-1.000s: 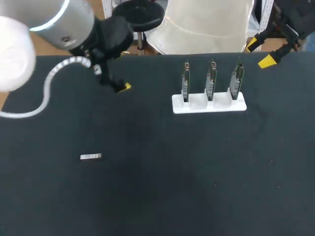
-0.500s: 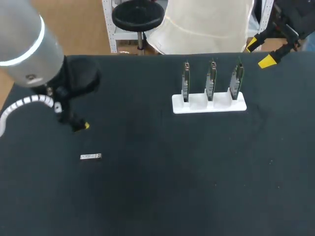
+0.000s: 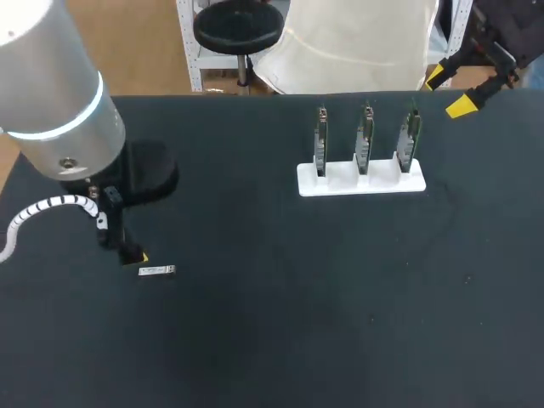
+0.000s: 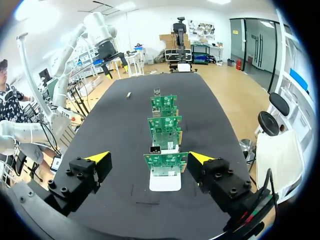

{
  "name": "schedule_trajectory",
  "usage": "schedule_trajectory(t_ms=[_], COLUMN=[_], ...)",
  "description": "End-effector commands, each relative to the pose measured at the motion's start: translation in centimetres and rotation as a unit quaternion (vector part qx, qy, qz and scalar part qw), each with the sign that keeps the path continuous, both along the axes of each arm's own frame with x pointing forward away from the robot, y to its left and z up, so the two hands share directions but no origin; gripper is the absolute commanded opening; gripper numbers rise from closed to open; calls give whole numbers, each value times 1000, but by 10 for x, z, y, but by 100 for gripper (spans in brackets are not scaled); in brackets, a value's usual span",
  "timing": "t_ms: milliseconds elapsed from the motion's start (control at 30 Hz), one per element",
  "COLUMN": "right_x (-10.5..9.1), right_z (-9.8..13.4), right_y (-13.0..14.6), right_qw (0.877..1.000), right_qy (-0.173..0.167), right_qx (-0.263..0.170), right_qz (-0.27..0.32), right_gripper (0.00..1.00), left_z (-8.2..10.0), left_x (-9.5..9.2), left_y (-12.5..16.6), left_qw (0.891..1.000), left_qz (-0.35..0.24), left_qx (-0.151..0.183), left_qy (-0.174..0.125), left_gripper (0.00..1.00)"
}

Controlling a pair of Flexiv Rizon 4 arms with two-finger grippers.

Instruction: Pick up the optical module with the left hand, and insert it into the network port with the right hand.

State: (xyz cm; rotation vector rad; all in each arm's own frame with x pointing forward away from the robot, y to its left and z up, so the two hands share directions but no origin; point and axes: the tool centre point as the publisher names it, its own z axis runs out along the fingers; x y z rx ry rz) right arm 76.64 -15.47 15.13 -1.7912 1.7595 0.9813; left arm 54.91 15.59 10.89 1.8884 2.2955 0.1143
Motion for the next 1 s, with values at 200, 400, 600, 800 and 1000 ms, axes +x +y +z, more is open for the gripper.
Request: schedule_trajectory(t_ms=[200,400,600,800,1000], right_x=[0,0,0,0,0], right_z=[0,0,0,0,0], right_y=[0,0,0,0,0], right_qw=[1000,1000,1000,1000,1000], right_qy=[0,0,0,0,0], right_qx=[0,0,0,0,0], right_qz=[0,0,0,0,0], right_gripper=[100,100,100,100,100], left_z=[-27,-42,-54,-69,-80], left_x=[-10,-17,-20,-22,-19], left_y=[1,1,2,5,5], left_qw=[1000,999,999,999,998], left_qz=[-2,-4,-5,-2,4], left_qx=[20,25,29,30,21], left_qy=[20,34,35,44,51], left_gripper=[100,100,100,100,100])
